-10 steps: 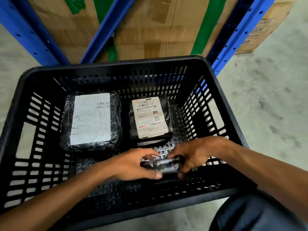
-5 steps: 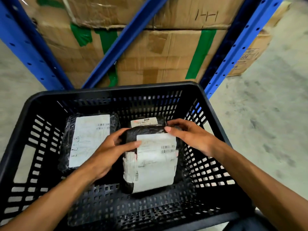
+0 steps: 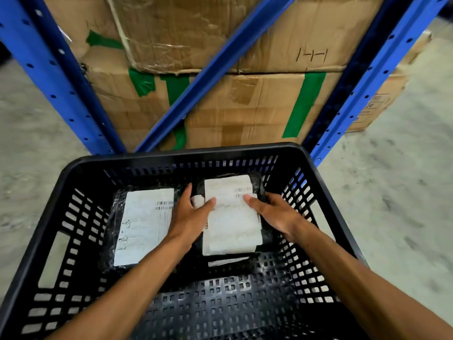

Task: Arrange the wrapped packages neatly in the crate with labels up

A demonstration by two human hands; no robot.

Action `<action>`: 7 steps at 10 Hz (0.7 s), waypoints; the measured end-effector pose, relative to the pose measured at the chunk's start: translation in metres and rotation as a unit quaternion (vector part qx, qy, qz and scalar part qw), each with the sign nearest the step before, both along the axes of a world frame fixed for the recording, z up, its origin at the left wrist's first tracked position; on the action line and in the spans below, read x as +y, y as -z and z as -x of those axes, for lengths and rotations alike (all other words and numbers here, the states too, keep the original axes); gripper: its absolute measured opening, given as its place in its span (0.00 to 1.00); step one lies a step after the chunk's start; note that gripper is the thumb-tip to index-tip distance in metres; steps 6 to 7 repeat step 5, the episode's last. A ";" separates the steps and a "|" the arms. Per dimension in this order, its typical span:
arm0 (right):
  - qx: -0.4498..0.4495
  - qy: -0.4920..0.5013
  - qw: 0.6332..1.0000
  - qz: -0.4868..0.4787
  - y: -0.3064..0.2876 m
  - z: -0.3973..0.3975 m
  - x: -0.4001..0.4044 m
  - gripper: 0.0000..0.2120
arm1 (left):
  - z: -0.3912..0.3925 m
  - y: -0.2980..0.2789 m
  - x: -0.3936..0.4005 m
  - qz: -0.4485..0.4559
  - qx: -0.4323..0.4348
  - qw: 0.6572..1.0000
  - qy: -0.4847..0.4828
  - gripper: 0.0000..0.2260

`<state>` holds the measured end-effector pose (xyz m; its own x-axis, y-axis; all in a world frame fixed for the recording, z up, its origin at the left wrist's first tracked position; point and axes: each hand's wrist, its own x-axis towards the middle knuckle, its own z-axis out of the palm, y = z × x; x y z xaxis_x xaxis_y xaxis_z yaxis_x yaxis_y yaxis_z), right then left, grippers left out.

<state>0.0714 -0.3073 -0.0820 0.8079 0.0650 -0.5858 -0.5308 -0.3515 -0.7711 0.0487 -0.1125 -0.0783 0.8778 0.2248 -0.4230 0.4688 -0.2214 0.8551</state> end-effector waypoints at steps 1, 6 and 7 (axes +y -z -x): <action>-0.070 -0.048 0.985 0.148 0.023 -0.009 0.019 0.23 | -0.005 0.002 -0.006 -0.118 0.047 0.988 0.091 0.37; -0.053 -0.186 0.948 0.253 0.009 0.010 0.011 0.32 | 0.027 -0.004 0.016 -0.142 -0.001 0.968 0.208 0.28; -0.053 -0.186 0.948 0.253 0.009 0.010 0.011 0.32 | 0.027 -0.004 0.016 -0.142 -0.001 0.968 0.208 0.28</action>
